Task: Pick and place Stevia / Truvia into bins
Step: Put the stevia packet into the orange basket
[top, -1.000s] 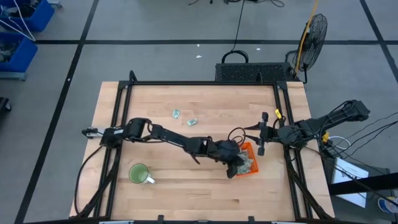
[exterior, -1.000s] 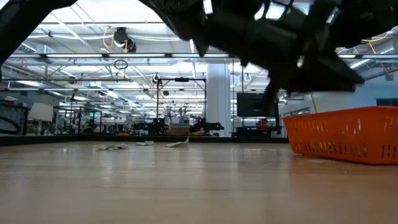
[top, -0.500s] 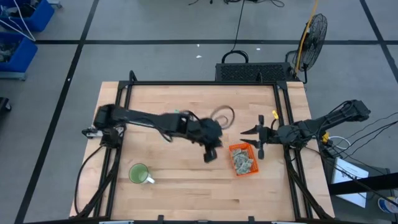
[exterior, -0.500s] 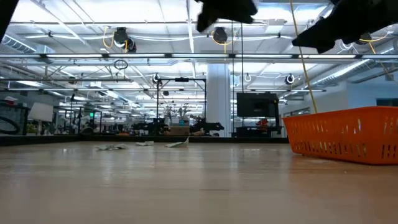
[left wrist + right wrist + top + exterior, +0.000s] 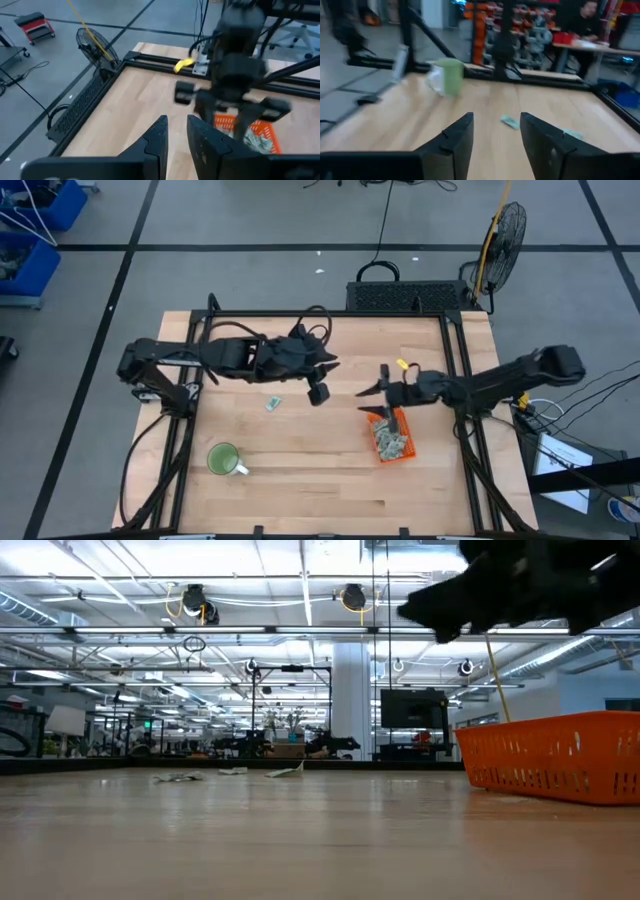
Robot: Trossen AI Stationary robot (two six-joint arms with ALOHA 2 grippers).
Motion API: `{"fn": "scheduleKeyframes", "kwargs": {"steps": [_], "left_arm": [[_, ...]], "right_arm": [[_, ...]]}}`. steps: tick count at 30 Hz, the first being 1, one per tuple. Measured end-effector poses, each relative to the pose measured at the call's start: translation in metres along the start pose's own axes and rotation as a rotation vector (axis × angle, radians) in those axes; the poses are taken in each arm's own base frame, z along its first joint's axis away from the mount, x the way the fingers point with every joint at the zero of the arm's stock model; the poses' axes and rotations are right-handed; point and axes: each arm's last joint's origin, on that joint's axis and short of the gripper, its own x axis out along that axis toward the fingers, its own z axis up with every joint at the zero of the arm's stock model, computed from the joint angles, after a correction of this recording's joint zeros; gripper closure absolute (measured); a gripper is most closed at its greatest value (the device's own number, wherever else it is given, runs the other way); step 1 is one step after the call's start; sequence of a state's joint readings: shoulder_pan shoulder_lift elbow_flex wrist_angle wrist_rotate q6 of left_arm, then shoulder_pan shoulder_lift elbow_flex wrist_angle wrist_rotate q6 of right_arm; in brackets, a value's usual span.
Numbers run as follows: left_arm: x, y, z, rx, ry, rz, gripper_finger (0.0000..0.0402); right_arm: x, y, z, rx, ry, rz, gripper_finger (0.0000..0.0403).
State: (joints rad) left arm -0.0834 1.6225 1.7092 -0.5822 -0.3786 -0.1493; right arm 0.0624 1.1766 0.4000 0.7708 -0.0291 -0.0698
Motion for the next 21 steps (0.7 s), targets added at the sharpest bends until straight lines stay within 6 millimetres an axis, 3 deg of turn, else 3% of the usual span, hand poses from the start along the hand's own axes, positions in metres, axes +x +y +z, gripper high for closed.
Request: {"fn": "scheduleKeyframes", "kwargs": {"steps": [11,21], "left_arm": [[-0.001,0.0,0.001,0.039,-0.004,0.007,0.0325],[-0.013,0.001,0.0,0.061,0.012,-0.001,0.0325]], "right_arm": [[0.086,-0.06,-0.027,0.036,0.195,-0.171,0.0219],[0.147,-0.095,-0.07,0.062,0.29,-0.226,0.0223]]}}
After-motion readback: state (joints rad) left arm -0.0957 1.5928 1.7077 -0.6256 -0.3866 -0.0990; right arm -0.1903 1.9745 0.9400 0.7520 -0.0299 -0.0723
